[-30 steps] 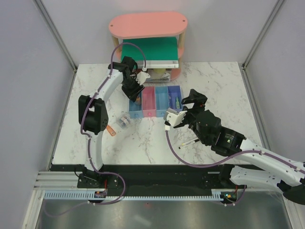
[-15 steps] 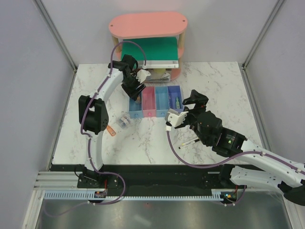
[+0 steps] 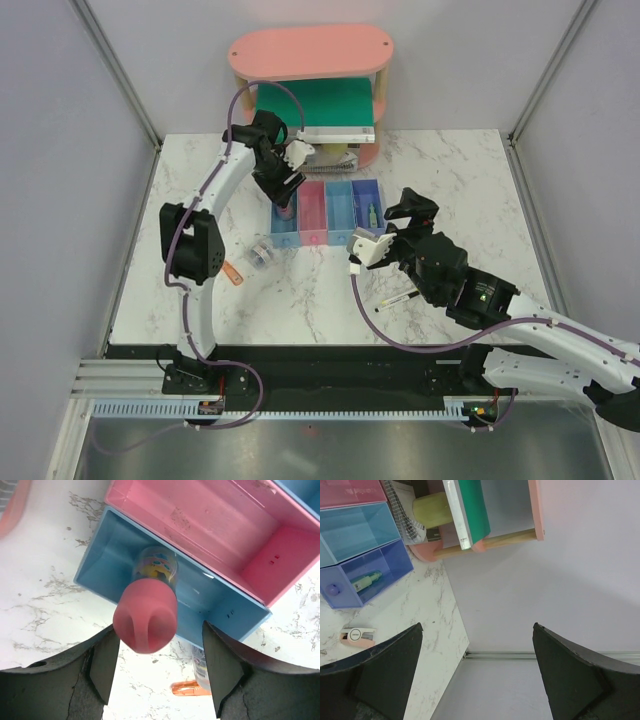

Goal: Sort the stationery into containers
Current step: Place the pen in the storage box, then pick up the stationery from the center of the board.

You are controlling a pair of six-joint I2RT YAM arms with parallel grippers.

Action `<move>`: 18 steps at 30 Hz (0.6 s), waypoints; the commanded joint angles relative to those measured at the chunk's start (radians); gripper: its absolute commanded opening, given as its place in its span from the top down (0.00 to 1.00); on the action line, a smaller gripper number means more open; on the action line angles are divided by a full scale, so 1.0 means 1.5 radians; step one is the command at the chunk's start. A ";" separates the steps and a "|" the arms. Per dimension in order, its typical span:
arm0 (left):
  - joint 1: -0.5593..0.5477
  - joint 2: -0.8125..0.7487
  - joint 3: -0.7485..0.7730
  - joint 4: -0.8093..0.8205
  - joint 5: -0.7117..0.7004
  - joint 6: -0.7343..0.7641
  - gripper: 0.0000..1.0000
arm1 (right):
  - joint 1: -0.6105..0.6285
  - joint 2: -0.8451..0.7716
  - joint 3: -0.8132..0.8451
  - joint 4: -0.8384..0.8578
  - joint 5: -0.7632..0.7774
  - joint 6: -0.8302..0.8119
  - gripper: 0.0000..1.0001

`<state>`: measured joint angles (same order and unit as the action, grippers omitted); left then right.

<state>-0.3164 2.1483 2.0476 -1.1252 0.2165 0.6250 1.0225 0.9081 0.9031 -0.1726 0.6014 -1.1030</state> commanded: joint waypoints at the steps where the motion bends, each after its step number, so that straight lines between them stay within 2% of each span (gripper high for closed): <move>1: -0.003 -0.114 -0.013 0.014 0.017 -0.013 0.27 | -0.005 -0.011 0.001 0.017 0.010 0.011 0.02; 6: -0.003 -0.217 -0.104 0.014 0.029 0.022 0.25 | -0.005 -0.014 0.003 0.014 0.012 0.008 0.02; 11: -0.003 -0.344 -0.310 0.022 0.037 0.054 0.24 | -0.006 -0.012 0.008 0.015 0.009 0.005 0.02; 16: -0.002 -0.427 -0.547 0.103 0.010 0.062 0.25 | -0.006 -0.011 0.011 0.013 0.008 0.005 0.02; 18: 0.000 -0.452 -0.597 0.133 0.006 0.062 0.24 | -0.006 -0.013 0.013 0.011 0.008 0.005 0.02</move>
<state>-0.3164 1.5269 1.2980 -1.0294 0.2390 0.6758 1.0168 0.9024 0.9031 -0.1730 0.6014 -1.1034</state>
